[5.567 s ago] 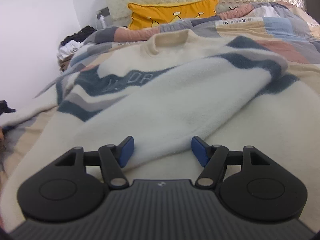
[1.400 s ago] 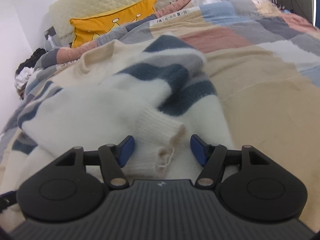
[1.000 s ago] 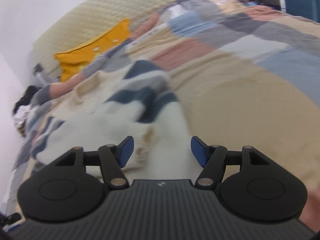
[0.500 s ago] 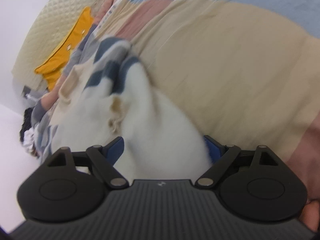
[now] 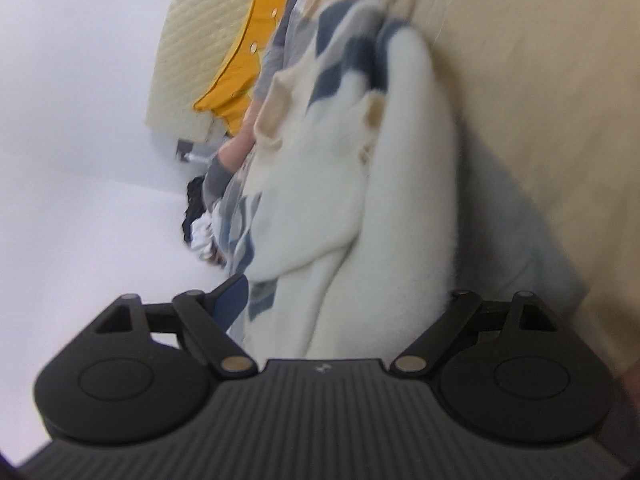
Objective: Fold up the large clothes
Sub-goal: 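Grasp the sweater hem with the right gripper, then grasp the sweater hem with the left gripper while the right gripper holds and lifts it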
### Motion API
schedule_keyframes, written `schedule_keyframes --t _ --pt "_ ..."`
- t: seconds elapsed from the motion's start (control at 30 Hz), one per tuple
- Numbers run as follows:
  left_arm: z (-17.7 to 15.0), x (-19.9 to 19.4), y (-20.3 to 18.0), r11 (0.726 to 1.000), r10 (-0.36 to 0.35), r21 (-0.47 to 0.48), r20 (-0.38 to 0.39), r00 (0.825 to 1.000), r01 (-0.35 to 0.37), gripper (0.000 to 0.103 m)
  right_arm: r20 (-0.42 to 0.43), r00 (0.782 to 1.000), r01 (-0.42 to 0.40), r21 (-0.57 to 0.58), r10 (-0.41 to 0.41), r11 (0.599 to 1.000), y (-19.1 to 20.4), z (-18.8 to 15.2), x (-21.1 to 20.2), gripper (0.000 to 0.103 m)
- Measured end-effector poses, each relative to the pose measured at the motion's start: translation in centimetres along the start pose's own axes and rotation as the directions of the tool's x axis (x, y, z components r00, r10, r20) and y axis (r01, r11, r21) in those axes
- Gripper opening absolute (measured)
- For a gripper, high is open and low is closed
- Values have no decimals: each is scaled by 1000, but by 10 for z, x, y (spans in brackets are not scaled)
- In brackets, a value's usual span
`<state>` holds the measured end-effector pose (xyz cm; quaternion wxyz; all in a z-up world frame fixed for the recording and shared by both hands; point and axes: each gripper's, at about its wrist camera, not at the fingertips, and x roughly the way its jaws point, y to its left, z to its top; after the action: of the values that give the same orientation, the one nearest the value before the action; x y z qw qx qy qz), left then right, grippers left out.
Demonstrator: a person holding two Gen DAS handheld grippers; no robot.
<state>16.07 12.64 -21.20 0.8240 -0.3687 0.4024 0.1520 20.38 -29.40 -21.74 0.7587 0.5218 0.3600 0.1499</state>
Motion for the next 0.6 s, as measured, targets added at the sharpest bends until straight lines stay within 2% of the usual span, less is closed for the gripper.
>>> schedule_keyframes --t 0.1,0.17,0.23,0.33,0.37,0.4,0.5,0.6 --pt "-3 3 -2 995 -99 -15 -40 994 98 59 4 998 69 -26 -69 997 1 -2 4 86" --pt "-5 5 -1 981 -191 -57 -74 979 188 59 2 996 87 -10 -87 996 -3 -1 6 86" --pt "-6 4 -2 971 -232 -69 -67 970 227 60 -8 994 112 -18 -112 994 -5 -1 9 76" --pt "-8 3 -5 969 -241 -64 -68 968 237 60 -23 985 172 -36 -173 984 -8 -2 11 48" --pt "-9 4 -6 973 -229 -56 -72 971 225 60 -22 981 193 -35 -194 980 -9 -2 10 30" --pt "-9 6 -8 978 -209 -46 -78 975 206 60 -18 977 214 -26 -214 977 -10 -1 9 26" --pt "-12 11 -10 984 -176 -24 -107 978 175 60 18 987 159 -5 -159 987 -10 -2 1 23" --pt "-13 12 -10 986 -167 7 -108 980 169 60 75 997 20 -58 -16 998 7 0 -8 23"
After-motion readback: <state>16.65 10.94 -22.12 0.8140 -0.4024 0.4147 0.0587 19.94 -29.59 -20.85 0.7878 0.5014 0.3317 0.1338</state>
